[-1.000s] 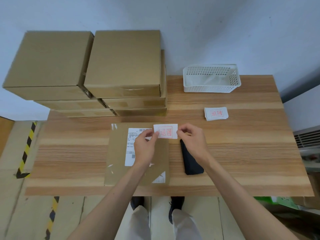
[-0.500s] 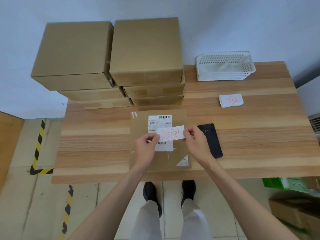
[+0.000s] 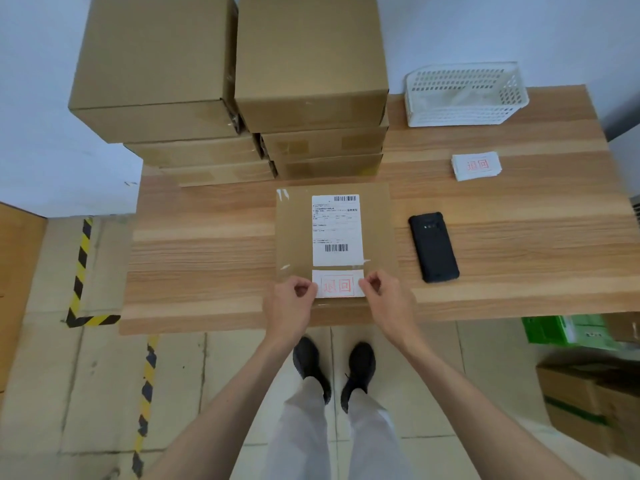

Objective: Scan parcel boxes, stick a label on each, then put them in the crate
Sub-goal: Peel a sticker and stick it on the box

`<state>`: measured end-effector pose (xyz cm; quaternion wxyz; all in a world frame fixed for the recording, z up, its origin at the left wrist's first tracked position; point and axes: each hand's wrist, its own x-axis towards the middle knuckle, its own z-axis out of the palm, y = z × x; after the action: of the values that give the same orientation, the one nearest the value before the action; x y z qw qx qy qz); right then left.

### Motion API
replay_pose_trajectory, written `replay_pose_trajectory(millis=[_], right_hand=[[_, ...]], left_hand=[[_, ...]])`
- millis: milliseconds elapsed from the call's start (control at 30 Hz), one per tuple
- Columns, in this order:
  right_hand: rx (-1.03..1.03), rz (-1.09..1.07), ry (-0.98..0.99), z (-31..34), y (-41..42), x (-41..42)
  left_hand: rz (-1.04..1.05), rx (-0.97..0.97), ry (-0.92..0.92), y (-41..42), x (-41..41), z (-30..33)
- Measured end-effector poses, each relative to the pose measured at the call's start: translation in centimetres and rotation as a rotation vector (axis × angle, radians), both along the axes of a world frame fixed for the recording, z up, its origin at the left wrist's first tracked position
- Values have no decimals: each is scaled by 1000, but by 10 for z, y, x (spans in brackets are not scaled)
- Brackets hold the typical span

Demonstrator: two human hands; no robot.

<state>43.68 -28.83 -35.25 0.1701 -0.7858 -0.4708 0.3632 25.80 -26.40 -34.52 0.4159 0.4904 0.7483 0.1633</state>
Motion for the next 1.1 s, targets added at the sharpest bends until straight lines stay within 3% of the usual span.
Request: replay_pose_trajectory(millis=[367, 767, 867, 967, 1100], right_hand=[[13, 66, -96, -18, 9, 1], [67, 94, -214, -22, 6, -5], [181, 168, -296, -22, 3, -5], [279, 373, -384, -26, -3, -8], [253, 489, -513, -36, -5, -10]], left_hand=[[-133, 65, 156, 3, 5, -21], [-215, 218, 161, -1, -5, -29], [-381, 392, 227, -1, -14, -35], [-644, 634, 321, 2, -15, -44], [-736, 669, 390, 3, -12, -51]])
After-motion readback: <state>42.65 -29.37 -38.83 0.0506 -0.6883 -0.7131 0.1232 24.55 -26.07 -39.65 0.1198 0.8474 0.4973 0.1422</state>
